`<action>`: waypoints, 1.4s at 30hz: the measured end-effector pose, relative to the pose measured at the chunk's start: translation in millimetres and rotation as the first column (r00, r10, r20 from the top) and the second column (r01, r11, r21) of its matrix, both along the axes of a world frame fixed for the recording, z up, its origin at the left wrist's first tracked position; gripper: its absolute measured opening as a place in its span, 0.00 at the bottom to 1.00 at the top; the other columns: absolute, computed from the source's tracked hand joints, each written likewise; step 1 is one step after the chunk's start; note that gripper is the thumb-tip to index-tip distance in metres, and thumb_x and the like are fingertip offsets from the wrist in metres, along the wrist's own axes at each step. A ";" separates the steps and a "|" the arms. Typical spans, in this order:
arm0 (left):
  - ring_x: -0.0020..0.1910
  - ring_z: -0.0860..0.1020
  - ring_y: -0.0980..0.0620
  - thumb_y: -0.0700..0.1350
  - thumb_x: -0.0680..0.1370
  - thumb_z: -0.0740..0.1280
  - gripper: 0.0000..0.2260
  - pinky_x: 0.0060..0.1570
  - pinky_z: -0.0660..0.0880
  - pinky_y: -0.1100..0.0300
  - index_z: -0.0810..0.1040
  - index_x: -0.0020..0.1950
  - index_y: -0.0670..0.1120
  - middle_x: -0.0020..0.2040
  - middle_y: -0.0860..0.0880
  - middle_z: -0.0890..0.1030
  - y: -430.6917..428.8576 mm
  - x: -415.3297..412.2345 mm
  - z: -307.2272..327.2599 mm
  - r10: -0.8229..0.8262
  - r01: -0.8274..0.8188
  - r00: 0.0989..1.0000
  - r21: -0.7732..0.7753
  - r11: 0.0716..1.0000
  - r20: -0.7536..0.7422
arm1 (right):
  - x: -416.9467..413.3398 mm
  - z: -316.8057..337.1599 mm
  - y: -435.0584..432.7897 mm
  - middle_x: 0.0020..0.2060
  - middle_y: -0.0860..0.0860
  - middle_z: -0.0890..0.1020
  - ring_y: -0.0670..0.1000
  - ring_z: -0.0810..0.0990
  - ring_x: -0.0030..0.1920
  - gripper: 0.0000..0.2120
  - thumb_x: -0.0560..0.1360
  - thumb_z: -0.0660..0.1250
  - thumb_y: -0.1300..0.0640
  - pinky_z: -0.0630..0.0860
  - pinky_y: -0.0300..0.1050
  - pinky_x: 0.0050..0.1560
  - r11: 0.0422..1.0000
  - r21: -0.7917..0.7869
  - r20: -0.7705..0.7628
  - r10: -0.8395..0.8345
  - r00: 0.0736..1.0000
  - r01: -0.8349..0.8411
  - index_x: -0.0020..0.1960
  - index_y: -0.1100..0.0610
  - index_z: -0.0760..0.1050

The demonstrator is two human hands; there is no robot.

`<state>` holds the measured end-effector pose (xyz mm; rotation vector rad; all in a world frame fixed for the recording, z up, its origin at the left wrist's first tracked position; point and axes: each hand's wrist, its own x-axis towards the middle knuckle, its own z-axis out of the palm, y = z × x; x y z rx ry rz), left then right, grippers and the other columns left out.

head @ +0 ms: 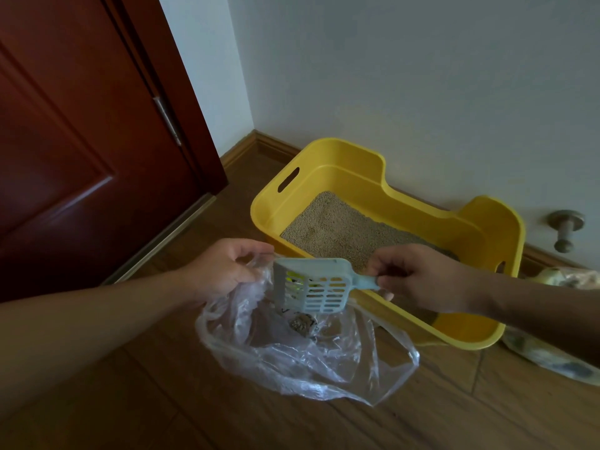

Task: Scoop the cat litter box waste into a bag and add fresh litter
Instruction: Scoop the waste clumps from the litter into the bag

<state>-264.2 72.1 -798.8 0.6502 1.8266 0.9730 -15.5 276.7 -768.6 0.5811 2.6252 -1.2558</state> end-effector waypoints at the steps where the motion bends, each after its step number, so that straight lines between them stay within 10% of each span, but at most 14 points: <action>1: 0.57 0.82 0.45 0.29 0.75 0.69 0.21 0.60 0.78 0.41 0.80 0.63 0.48 0.61 0.44 0.81 0.0 -0.3 0.1 0.002 -0.002 1.000 0.002 1.000 -0.004 | 1.7 1.0 3.3 0.33 0.48 0.81 0.42 0.76 0.33 0.11 0.77 0.65 0.65 0.71 0.40 0.36 0.999 -0.031 -0.007 -0.025 1.000 0.025 0.42 0.50 0.77; 5: 0.61 0.80 0.47 0.31 0.75 0.69 0.20 0.61 0.77 0.45 0.80 0.63 0.49 0.62 0.47 0.80 1.7 1.1 3.0 -0.024 0.024 0.998 0.002 1.000 -0.057 | 8.4 0.0 17.6 0.36 0.56 0.80 0.54 0.74 0.37 0.10 0.76 0.66 0.64 0.71 0.53 0.40 0.974 -0.118 -0.052 -0.200 0.978 0.193 0.42 0.51 0.78; 12: 0.62 0.79 0.50 0.30 0.75 0.68 0.22 0.58 0.79 0.52 0.79 0.63 0.51 0.63 0.51 0.80 4.4 2.2 1.8 -0.038 0.038 0.997 0.008 0.999 -0.063 | -11.8 -7.8 26.8 0.40 0.51 0.80 0.49 0.75 0.36 0.03 0.76 0.68 0.61 0.72 0.43 0.36 0.911 -0.012 -0.076 -0.412 0.908 0.412 0.45 0.54 0.78; 24: 0.38 0.81 0.60 0.34 0.74 0.72 0.20 0.33 0.75 0.68 0.79 0.63 0.50 0.52 0.48 0.82 12.8 -1.5 -5.3 -0.062 0.062 0.998 0.023 0.998 0.012 | -70.7 -82.1 42.3 0.44 0.50 0.81 0.50 0.81 0.38 0.03 0.79 0.65 0.58 0.78 0.42 0.31 0.833 0.031 0.019 -0.553 0.833 0.552 0.50 0.53 0.77; 29: 0.39 0.79 0.48 0.41 0.67 0.72 0.22 0.40 0.73 0.52 0.82 0.59 0.56 0.48 0.45 0.85 13.7 -6.3 -11.3 -0.077 0.072 0.994 0.062 0.995 0.074 | -91.7 -103.3 43.5 0.44 0.51 0.81 0.53 0.82 0.36 0.07 0.80 0.63 0.58 0.76 0.40 0.26 0.811 0.022 0.055 -0.585 0.809 0.585 0.56 0.54 0.77; 34: 0.38 0.70 0.44 0.47 0.63 0.73 0.25 0.38 0.64 0.47 0.81 0.59 0.60 0.41 0.35 0.80 11.1 -12.9 -21.6 -0.108 0.096 0.985 0.095 0.991 0.131 | -106.0 -117.7 41.2 0.49 0.52 0.80 0.51 0.80 0.38 0.13 0.80 0.63 0.57 0.73 0.41 0.30 0.795 0.024 0.055 -0.607 0.793 0.606 0.63 0.56 0.76; 42: 0.26 0.63 0.54 0.40 0.68 0.70 0.21 0.27 0.59 0.62 0.83 0.55 0.60 0.28 0.49 0.69 13.4 -12.0 -21.2 -0.101 0.090 0.992 0.143 0.986 0.074 | -110.7 -123.7 30.6 0.62 0.52 0.77 0.51 0.79 0.54 0.26 0.75 0.71 0.49 0.80 0.49 0.52 0.829 -0.087 0.077 -0.547 0.834 0.552 0.71 0.52 0.70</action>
